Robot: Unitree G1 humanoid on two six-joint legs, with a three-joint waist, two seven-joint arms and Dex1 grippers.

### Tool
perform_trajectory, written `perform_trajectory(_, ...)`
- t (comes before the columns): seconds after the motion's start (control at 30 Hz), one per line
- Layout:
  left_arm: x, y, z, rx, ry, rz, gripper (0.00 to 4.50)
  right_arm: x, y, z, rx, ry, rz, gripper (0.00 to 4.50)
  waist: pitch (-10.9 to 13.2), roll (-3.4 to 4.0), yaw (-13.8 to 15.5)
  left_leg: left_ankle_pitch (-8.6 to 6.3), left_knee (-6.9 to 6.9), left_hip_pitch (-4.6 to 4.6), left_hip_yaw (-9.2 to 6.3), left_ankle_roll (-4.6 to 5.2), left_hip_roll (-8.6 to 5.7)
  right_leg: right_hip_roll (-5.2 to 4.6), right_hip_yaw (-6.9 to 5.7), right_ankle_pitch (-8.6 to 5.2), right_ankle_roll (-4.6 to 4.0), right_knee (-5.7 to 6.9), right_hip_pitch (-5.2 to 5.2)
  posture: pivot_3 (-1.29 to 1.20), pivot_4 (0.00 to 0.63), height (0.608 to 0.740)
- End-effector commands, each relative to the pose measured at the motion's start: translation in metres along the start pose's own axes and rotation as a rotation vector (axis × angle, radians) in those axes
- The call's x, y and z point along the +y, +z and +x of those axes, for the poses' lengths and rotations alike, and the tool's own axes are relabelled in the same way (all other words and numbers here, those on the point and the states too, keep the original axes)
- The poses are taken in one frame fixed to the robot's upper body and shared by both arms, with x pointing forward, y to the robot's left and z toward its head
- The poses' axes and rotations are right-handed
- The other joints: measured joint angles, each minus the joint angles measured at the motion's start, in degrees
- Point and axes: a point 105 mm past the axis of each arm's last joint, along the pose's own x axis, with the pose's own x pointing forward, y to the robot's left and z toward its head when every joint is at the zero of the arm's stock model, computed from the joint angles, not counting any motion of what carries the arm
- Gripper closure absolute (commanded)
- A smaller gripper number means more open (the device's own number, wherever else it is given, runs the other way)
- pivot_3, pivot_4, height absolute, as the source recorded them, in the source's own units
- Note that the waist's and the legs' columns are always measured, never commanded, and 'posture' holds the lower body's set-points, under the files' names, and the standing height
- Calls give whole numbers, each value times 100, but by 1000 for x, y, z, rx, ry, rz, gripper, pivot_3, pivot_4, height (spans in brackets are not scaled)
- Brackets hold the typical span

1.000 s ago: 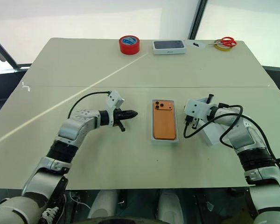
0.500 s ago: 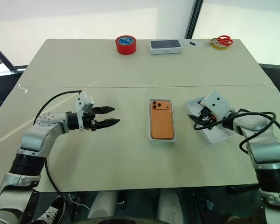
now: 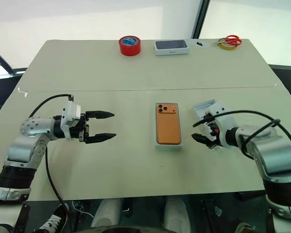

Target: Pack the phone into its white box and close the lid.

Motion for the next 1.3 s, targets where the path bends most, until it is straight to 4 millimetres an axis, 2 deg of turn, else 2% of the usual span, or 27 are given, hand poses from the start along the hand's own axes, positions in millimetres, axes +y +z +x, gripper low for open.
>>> perform_trajectory(0.03,-3,7,2,-15,-3,29,713,3,3,0,53,14,24,109,-1,1,1,0,-1,-2,0,0,0,2,0,1,1,0,-7,0,150,740)
perform_trajectory(0.13,-6,7,5,-16,0,31,713,8,0,3,117,44,37,109,-1,0,19,2,3,-34,-1,2,-5,4,0,12,23,9,-20,0,150,740)
perform_trajectory(0.27,-8,7,5,-14,16,27,713,4,-5,5,168,19,13,109,-1,0,29,1,6,-39,1,3,-11,4,-2,15,27,9,-20,0,150,740)
perform_trajectory(0.4,-11,4,4,-8,27,17,713,0,6,6,156,0,52,109,-1,1,0,1,13,-38,3,3,-10,6,-2,15,28,14,-21,0,150,740)
perform_trajectory(0.53,-15,4,4,-7,26,3,713,6,15,10,143,8,66,109,-1,1,-36,1,19,-37,-1,3,-4,12,-2,17,25,20,-21,0,150,740)
perform_trajectory(0.57,-15,4,4,-8,29,8,713,7,13,12,149,13,79,493,-2,0,-23,1,19,-37,-2,2,-3,14,-2,17,25,20,-21,0,150,740)
perform_trajectory(0.63,-14,5,5,-11,31,12,713,7,3,16,183,-6,80,912,-2,1,2,1,19,-38,-1,2,-3,13,-2,17,25,19,-20,0,150,740)
perform_trajectory(0.77,-13,8,4,-16,31,25,713,7,-11,23,224,-30,57,2813,-3,-1,20,0,24,-41,8,4,-8,10,-2,16,26,18,-19,0,150,740)
perform_trajectory(0.87,-11,9,3,-14,34,27,713,6,-9,25,214,-38,59,4423,-4,-1,14,0,29,-39,10,4,-5,13,-2,17,25,22,-17,0,150,740)
perform_trajectory(1.0,-9,11,6,-20,41,21,713,3,-4,28,196,-48,109,4475,-9,-5,-8,0,38,-37,9,4,0,20,-2,17,25,27,-14,0,150,740)
perform_trajectory(1.07,-10,11,7,-21,42,21,713,-2,1,29,171,-78,110,4475,-15,-9,-30,0,42,-36,8,4,2,20,-2,17,24,26,-14,0,150,740)
perform_trajectory(1.13,-10,10,8,-21,43,20,713,-7,22,29,75,-65,234,4475,-17,-12,-78,-1,42,-36,6,4,3,20,-2,17,23,26,-12,0,150,740)
perform_trajectory(1.2,-9,10,8,-30,62,20,713,-20,59,26,-109,-75,277,4475,-10,0,-116,0,44,-39,6,4,4,24,0,21,20,31,-16,0,150,740)
perform_trajectory(1.3,-4,12,11,-53,91,-5,713,-26,98,20,-317,-66,281,4475,-6,8,-114,0,37,-43,21,4,1,24,3,24,28,39,-29,0,150,740)
